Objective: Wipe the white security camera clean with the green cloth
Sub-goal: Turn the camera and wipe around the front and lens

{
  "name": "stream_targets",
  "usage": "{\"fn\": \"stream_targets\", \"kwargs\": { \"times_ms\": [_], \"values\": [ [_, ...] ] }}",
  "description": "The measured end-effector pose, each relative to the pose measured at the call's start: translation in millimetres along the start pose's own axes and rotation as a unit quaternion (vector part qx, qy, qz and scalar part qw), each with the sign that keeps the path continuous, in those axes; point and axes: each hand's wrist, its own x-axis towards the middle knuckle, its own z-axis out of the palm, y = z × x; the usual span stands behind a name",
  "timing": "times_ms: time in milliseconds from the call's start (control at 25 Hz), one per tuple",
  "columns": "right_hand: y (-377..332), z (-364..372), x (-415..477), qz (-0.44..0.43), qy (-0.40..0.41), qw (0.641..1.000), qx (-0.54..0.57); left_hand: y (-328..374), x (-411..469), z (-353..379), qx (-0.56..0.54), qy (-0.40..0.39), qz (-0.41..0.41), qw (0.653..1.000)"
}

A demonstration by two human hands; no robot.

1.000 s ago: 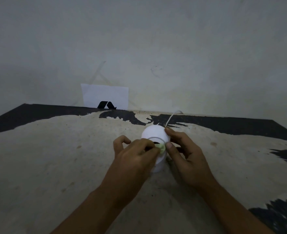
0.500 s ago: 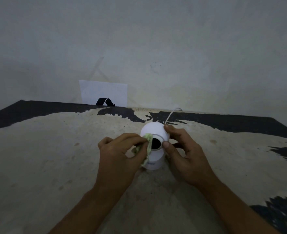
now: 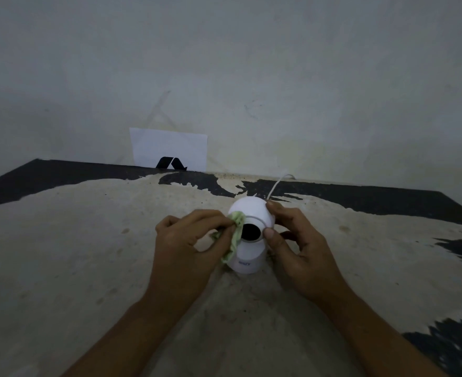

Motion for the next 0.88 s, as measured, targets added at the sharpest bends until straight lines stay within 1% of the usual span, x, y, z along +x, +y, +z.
{"fn": "stream_targets", "kwargs": {
  "times_ms": [160, 200, 320, 360, 400, 520, 600, 680, 720, 800, 840, 880],
  "values": [
    [-1.3, 0.0, -0.2, 0.001, 0.000, 1.000, -0.001, -7.2, -5.4, -1.5, 0.020, -0.050, -0.012, 0.998],
    [-1.7, -0.2, -0.5, 0.001, -0.002, 1.000, -0.002, -8.8, -6.4, -2.9, 0.014, -0.048, -0.019, 0.999],
    [-2.9, 0.3, -0.8, 0.000, -0.008, 1.000, 0.000, -11.7, 3.9, -6.6, -0.066, 0.043, -0.075, 0.994],
    [-3.2, 0.2, -0.8, 0.002, -0.012, 1.000, 0.002, -11.6, 9.6, -5.9, -0.084, 0.060, -0.089, 0.991],
    [-3.2, 0.3, -0.6, 0.004, -0.015, 1.000, 0.002, -11.4, 14.2, -4.1, -0.091, 0.059, -0.098, 0.989],
    [-1.4, 0.6, -0.8, 0.008, -0.016, 1.000, -0.001, -17.5, 15.8, 1.7, -0.103, -0.010, -0.135, 0.985],
    [-0.4, 0.5, -1.2, 0.011, -0.016, 1.000, 0.006, -24.4, 8.8, 1.7, -0.089, -0.083, -0.160, 0.979],
    [0.0, 1.2, -1.5, 0.012, -0.020, 1.000, 0.015, -29.2, 3.4, -2.3, -0.061, -0.148, -0.166, 0.973],
    [0.0, 1.2, -1.6, 0.012, -0.021, 1.000, 0.014, -28.9, 5.1, -4.6, -0.061, -0.149, -0.165, 0.973],
    [0.4, 1.2, -1.3, 0.014, -0.019, 1.000, 0.005, -24.3, 18.8, -8.3, -0.104, -0.091, -0.162, 0.977],
    [0.6, 1.3, -1.5, 0.017, -0.017, 1.000, 0.000, -20.5, 29.6, -9.1, -0.128, -0.057, -0.152, 0.978],
    [0.8, 1.5, -1.6, 0.021, -0.014, 1.000, -0.004, -15.7, 41.3, -8.9, -0.141, -0.041, -0.135, 0.980]
  ]
}}
